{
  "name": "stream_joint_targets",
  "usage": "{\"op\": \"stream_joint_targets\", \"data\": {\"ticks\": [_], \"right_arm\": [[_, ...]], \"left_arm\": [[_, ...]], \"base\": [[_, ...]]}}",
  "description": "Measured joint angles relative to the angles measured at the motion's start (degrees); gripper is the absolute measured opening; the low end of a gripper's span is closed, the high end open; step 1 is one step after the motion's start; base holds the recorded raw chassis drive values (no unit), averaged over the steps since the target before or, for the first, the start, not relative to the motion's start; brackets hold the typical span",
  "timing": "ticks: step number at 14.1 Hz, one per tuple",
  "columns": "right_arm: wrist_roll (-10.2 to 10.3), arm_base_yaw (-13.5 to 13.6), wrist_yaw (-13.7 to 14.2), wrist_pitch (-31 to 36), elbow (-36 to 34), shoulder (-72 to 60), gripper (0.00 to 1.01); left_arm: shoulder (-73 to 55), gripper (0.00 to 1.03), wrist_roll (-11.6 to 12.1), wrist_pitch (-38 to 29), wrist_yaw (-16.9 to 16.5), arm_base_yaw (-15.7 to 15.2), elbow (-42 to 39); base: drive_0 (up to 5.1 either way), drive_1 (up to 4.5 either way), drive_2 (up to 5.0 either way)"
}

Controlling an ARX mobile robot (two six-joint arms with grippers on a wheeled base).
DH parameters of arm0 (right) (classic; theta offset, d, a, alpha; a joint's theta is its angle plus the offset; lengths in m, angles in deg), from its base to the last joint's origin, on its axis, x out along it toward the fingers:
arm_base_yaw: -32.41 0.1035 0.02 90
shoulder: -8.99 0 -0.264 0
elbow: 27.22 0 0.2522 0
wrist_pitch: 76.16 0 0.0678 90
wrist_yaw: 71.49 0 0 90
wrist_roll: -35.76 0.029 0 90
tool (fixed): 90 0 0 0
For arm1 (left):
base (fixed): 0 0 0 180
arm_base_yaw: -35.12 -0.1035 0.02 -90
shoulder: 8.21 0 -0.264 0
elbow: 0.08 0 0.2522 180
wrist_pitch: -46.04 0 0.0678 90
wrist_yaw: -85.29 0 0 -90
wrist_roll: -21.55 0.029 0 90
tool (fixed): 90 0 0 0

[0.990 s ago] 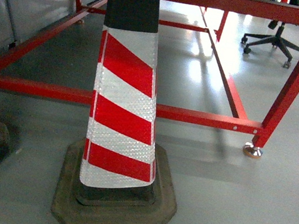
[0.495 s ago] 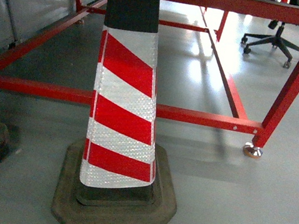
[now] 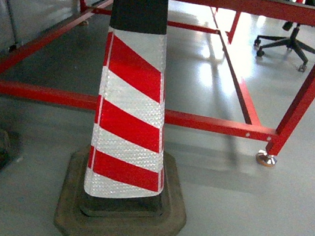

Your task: Pick blue part to blue bin on bottom shelf

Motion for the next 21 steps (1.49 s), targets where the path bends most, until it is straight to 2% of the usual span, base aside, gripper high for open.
{"op": "stream_joint_targets", "data": {"ticks": [21], "right_arm": [[0.09,0.00,0.00,-0.09,0.00,0.00,0.98]], "left_arm": [[0.00,0.98,0.02,0.00,-0.09,0.00,0.00]], "base": [[0.0,0.00,0.0]]}}
